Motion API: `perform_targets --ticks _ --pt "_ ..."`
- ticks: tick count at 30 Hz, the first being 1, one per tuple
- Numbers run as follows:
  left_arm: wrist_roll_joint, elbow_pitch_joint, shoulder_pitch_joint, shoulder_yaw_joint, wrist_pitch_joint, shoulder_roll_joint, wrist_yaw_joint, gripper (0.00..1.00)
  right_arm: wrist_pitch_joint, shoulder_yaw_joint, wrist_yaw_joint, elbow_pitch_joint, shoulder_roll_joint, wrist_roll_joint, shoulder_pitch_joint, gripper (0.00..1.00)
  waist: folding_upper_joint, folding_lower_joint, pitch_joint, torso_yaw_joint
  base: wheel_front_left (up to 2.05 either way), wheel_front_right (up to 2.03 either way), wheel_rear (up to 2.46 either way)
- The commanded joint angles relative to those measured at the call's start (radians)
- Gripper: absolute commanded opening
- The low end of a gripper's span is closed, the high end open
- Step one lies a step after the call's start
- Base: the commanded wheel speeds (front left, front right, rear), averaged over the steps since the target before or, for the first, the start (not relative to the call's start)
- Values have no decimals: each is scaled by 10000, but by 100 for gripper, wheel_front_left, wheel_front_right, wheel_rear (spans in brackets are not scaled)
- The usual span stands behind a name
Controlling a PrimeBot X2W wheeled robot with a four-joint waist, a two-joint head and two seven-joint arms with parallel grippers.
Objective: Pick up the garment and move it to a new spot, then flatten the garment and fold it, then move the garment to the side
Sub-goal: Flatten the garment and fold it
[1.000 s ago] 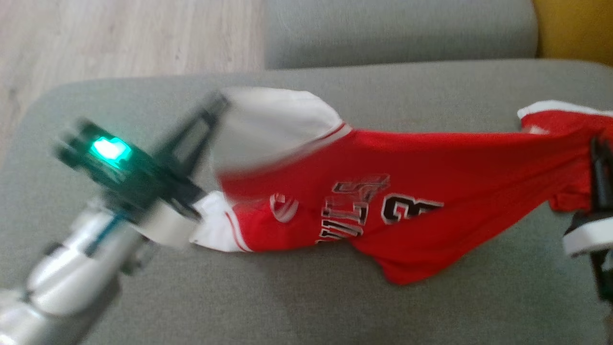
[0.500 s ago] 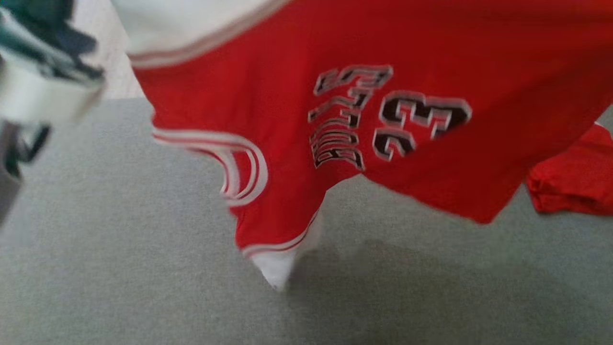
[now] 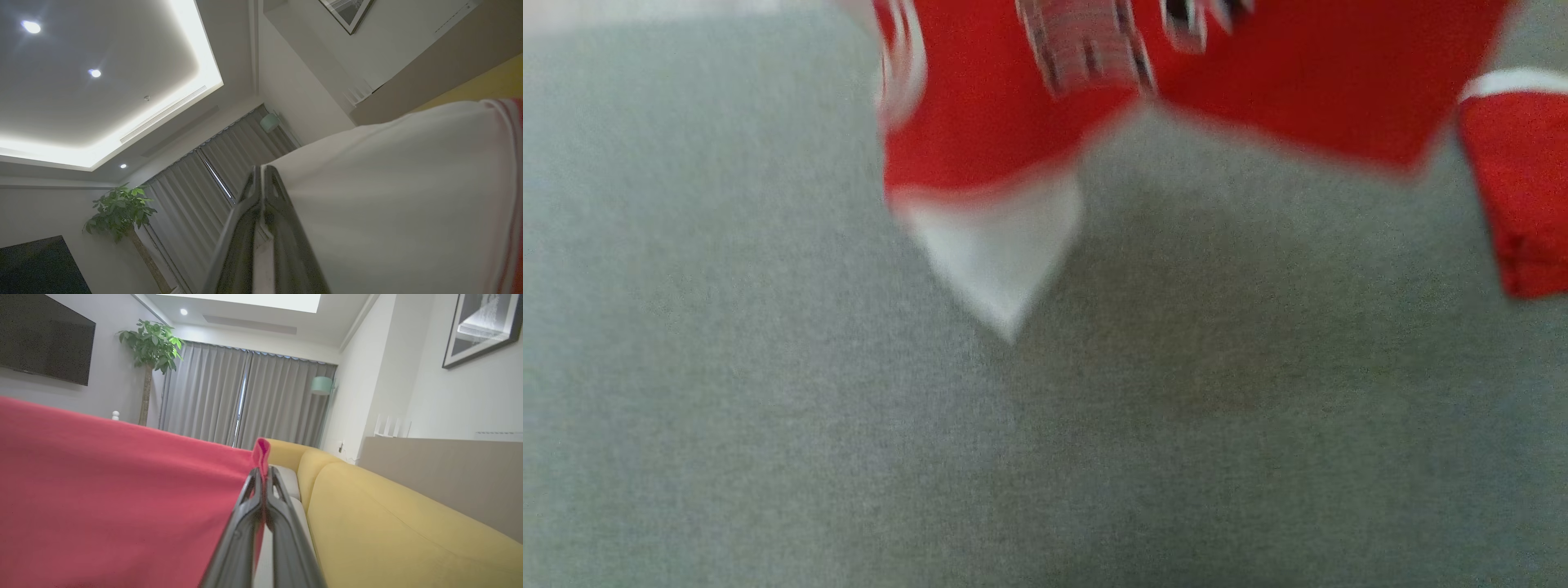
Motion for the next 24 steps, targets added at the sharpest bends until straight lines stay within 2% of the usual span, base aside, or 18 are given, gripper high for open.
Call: perform_targets --ticks 1,2,6,8,11,18,24 --pt "330 323 -1130 419 -305 247 344 0 -586 192 -9 344 118 -194 -849 0 0 -5 1107 122 0 0 0" --pt "330 323 -1130 419 -305 247 344 0 -586 192 -9 344 118 -194 -849 0 0 -5 1107 122 0 0 0" --pt "795 709 -2290 680 -596 -96 928 0 -1596 466 -9 1428 87 -586 -2280 0 0 -5 1695 327 0 0 0" --pt "933 175 -2408 887 -608 -165 1104 0 -1803 614 -9 1762 -25 -734 -2631 0 0 -5 1935 476 0 0 0" --pt "928 -606 -1921 1238 -612 -31 1030 0 -1912 802 -9 2073 -120 -665 -2685 0 0 -5 2262 678 0 0 0" --pt "685 -2499 970 1753 -615 121 221 0 -1929 818 -9 1544 -350 -163 -1019 0 0 -5 2415 954 0 0 0" --pt "550 -4223 4800 2229 -615 286 130 0 -1930 662 -9 627 -496 627 1646 0 0 -5 1734 813 0 0 0"
